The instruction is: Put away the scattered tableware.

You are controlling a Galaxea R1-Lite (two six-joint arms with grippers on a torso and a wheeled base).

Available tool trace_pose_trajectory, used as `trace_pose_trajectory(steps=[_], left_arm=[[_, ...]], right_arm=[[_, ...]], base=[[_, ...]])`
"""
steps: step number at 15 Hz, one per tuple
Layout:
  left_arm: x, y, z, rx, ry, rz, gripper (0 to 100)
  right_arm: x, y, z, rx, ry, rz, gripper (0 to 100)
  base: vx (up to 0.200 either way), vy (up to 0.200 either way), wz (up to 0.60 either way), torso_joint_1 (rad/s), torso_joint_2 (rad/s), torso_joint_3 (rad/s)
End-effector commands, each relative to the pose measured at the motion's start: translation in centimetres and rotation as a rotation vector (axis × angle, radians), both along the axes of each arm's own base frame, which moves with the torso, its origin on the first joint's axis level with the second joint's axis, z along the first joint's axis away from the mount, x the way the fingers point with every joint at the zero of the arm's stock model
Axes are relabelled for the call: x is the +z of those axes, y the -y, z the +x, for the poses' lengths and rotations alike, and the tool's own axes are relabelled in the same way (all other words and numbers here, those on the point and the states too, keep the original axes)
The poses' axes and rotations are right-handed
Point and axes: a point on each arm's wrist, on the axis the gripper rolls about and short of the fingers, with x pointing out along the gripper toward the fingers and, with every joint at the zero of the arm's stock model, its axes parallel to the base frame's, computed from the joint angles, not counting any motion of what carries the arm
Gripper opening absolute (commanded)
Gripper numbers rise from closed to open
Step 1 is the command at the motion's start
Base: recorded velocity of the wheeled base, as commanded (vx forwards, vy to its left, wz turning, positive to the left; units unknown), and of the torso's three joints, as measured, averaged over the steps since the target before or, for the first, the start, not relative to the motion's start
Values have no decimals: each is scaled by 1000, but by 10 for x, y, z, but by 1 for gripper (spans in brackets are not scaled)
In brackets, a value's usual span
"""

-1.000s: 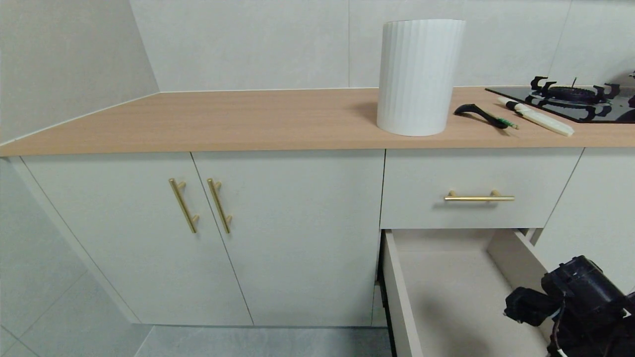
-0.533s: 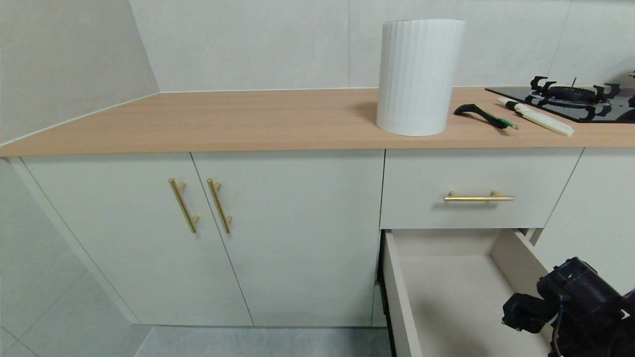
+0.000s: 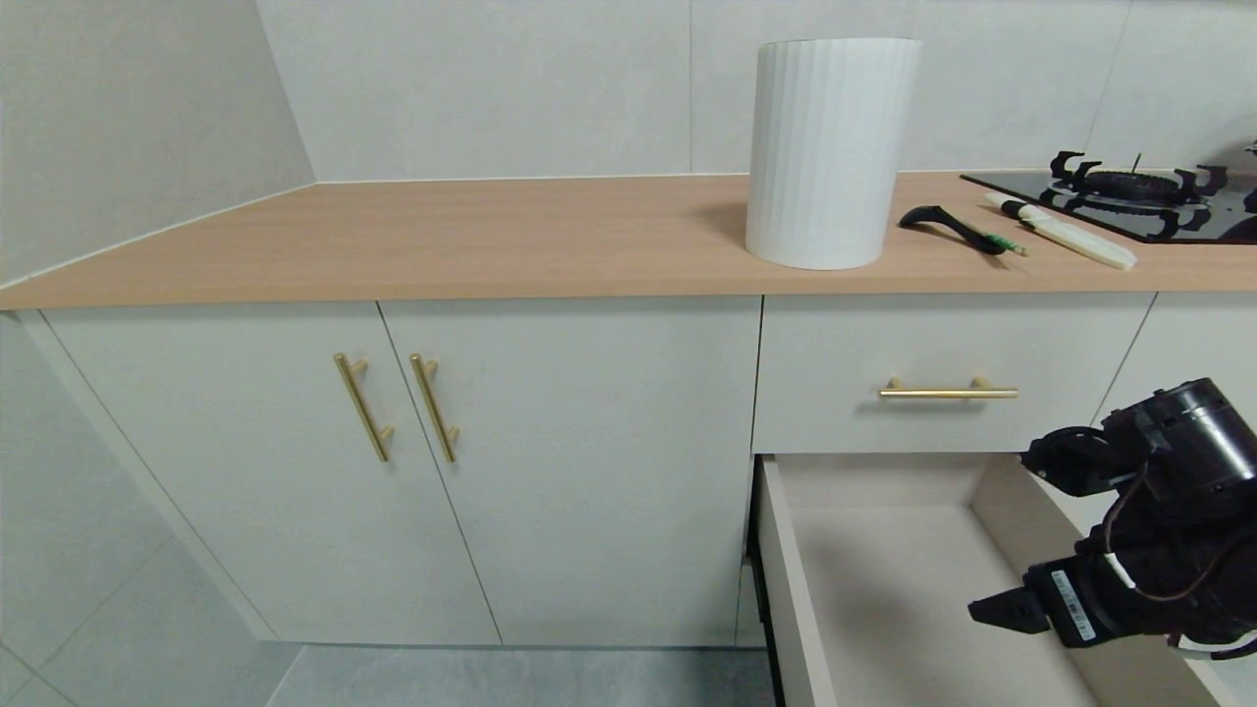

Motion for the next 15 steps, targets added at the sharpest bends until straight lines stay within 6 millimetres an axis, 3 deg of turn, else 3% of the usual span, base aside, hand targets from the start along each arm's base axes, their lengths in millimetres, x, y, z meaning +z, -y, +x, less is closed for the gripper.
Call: trace_pose_trajectory(steps=[1,6,15], left_arm=[[0,0,0,0,-2,0,100],[0,0,0,0,-2,0,100],[0,0,0,0,-2,0,100]], right_arm=[[12,4,-5,-9,71,23,100],[18,6,-10,-8,104,25,100],[19,7,-13,-7,110,26,100]], base=[[0,0,0,0,0,0],[0,0,0,3,-28,-18],[0,0,0,119,-403,-294]])
